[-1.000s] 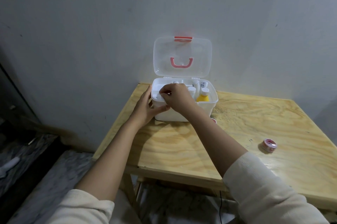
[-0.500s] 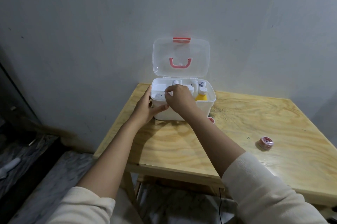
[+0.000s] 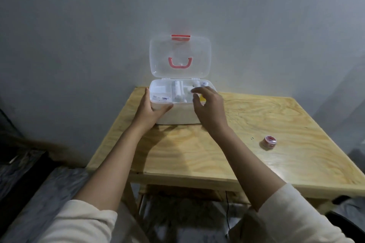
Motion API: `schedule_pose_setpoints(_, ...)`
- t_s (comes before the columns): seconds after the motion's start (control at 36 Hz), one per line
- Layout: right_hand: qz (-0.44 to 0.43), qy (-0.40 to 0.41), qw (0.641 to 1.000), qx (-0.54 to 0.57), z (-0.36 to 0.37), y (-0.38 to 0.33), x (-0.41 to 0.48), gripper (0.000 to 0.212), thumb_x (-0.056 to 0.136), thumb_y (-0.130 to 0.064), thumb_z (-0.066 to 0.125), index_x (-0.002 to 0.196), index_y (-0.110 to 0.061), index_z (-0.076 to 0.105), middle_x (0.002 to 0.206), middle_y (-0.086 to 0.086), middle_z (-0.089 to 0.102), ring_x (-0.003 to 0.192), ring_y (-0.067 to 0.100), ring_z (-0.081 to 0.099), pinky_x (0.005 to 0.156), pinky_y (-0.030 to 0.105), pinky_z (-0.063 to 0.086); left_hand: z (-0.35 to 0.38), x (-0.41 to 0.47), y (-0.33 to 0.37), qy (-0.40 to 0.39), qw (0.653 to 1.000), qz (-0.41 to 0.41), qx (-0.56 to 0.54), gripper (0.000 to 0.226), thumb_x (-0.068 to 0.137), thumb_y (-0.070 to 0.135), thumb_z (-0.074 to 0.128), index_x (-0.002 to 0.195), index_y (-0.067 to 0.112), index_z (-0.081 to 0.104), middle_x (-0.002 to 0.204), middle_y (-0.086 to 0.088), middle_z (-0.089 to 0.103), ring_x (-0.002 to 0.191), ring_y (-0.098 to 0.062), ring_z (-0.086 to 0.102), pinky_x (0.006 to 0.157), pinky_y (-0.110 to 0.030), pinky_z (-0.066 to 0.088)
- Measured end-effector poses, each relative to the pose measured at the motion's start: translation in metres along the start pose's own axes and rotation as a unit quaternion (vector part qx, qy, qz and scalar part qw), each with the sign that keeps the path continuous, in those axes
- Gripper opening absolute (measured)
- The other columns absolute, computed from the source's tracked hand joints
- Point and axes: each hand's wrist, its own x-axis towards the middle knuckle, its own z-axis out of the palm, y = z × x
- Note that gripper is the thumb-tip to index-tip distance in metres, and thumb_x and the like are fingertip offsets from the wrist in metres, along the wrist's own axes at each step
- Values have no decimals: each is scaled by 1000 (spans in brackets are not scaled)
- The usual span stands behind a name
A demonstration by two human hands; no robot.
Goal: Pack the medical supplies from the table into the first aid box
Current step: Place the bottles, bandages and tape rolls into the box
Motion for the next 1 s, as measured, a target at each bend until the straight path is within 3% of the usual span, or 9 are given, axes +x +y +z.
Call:
schedule_pose_setpoints(0.08, 36, 57, 998, -12, -26, 33, -19, 19, 85, -4, 54, 96, -8, 69, 100, 8, 67, 86, 18, 59, 73, 15, 37, 0, 2, -9, 12, 1000, 1, -12, 118, 56, 78, 77, 148, 21, 31, 151, -2, 45, 139, -21, 44, 111, -49, 41)
schedule_pose_setpoints(0.19, 95, 85, 986, -105, -61, 79, -45, 20, 85, -7, 55, 101, -8, 67, 109, 9, 64, 107, 27, 57, 88, 24, 38, 6, -5, 1, 22, 1000, 18, -13, 91, 63, 66, 76, 136, 22, 43, 137, 0, 56, 128, -18, 53, 107, -45, 46)
schedule_pose_setpoints(0.31, 189, 71, 958, -205, -86, 107, -64, 32, 90, -23, 49, 119, -13, 58, 130, 8, 53, 125, 25, 44, 103, 38, 35, 10, -8, 5, 32, 999, 31, -30, 83, 65, 57, 74, 134, 22, 45, 134, 2, 59, 125, -17, 55, 109, -43, 45)
schedule_pose_setpoints(0.44, 257, 16, 944, -207, -84, 117, -76, 45, 94, -31, 42, 132, -8, 46, 138, 14, 45, 129, 29, 39, 105, 41, 35, 16, -7, 4, 46, 998, 42, -30, 43, 83, 31, 77, 112, 42, 46, 116, 16, 59, 117, -11, 55, 95, -18, 46)
schedule_pose_setpoints(0.58, 233, -14, 960, -153, -56, 104, -73, 45, 93, -29, 46, 132, -5, 45, 136, 14, 44, 128, 30, 38, 104, 39, 35, 14, -8, 5, 40, 997, 47, -55, 65, 75, 36, 75, 132, 18, 48, 126, 4, 62, 118, -13, 59, 101, -31, 48)
schedule_pose_setpoints(0.72, 203, -42, 970, -125, -23, 88, -65, 53, 90, -36, 52, 132, -6, 44, 135, 14, 44, 128, 30, 39, 104, 39, 35, 14, -8, 4, 39, 996, 51, -58, 61, 84, 26, 76, 137, 16, 47, 132, 1, 61, 122, -13, 58, 105, -32, 46)
schedule_pose_setpoints(0.81, 182, -63, 973, -127, -8, 82, -58, 53, 88, -40, 55, 129, -8, 45, 133, 13, 45, 125, 30, 40, 102, 39, 36, 14, -7, 2, 39, 996, 49, -61, 58, 87, 20, 75, 137, 15, 46, 131, 1, 61, 119, -11, 59, 102, -26, 47)
schedule_pose_setpoints(1.0, 161, -99, 974, -122, 7, 85, -44, 27, 90, -26, 53, 109, -6, 56, 115, 11, 54, 112, 30, 48, 93, 36, 41, 12, -6, 3, 38, 996, 41, -68, 58, 86, 17, 76, 137, 13, 47, 120, 9, 62, 103, 6, 61, 89, -15, 50)
